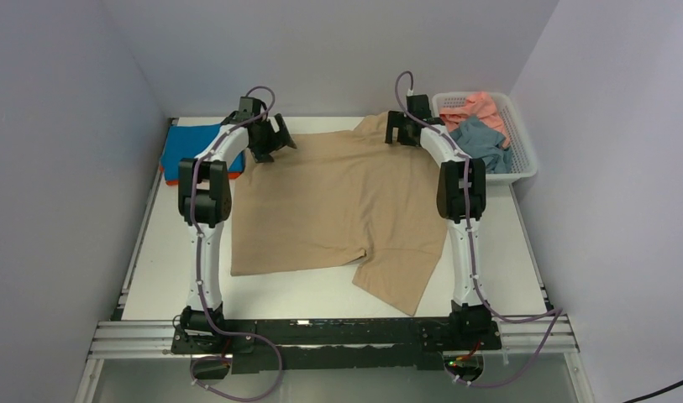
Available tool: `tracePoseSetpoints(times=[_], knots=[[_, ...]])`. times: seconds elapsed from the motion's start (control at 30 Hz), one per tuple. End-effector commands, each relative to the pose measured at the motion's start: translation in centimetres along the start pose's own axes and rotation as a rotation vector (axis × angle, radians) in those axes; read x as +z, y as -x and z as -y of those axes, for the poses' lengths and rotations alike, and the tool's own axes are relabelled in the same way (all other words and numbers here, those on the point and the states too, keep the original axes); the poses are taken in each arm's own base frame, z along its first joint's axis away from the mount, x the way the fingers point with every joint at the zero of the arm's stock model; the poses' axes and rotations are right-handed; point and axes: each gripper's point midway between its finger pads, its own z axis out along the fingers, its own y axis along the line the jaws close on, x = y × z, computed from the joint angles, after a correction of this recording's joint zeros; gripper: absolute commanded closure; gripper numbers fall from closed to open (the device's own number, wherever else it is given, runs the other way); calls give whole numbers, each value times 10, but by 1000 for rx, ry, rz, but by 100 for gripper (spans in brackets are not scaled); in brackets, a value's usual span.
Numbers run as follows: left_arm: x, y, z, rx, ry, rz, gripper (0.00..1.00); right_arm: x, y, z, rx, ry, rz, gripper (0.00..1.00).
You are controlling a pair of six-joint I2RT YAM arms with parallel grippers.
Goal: Fold and stack the t-shirts
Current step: Flatten out the tshirt
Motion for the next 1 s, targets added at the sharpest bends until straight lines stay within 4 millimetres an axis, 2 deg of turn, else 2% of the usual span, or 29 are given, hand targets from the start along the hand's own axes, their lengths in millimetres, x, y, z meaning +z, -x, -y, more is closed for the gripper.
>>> tracePoseSetpoints(times=[0.0,0.07,0.17,0.27,0.3,0.33,0.4,0.43,0.5,0.6,0.63,0.7,0.77,0.83,0.9,0.97], knots=[[-24,23,16,90,-35,64,1,-43,43,-14,-104,44,78,0],[-52,30,35,149,-36,104,1,-72,57,-25,-140,53,118,0],[-93,19,46,194,-3,136,1,-121,63,-45,-181,51,175,0],[-132,-16,35,177,47,139,1,-165,46,-56,-178,29,209,0],[-154,-30,30,159,61,154,1,-176,32,-57,-171,18,207,0],[-166,-45,19,132,88,164,1,-190,22,-57,-152,7,213,0],[-182,-87,-10,67,137,150,1,-210,-12,-54,-95,8,189,0],[-189,-110,-22,32,150,139,1,-215,-40,-48,-69,9,157,0],[-202,-148,-52,-28,203,139,1,-232,-66,-39,-5,20,155,0],[-221,-198,-96,-95,314,114,1,-255,-95,-27,68,28,163,0],[-226,-218,-115,-115,369,94,1,-264,-98,-24,77,38,180,0],[-235,-246,-141,-168,444,77,1,-274,-109,-18,78,39,184,0],[-238,-268,-159,-208,476,72,1,-280,-117,-11,81,25,185,0],[-238,-282,-173,-254,503,90,1,-282,-123,-6,87,15,185,0],[-237,-288,-177,-290,501,104,3,-284,-127,-4,91,7,180,0],[-233,-289,-179,-307,495,123,10,-284,-128,-2,92,2,180,0]])
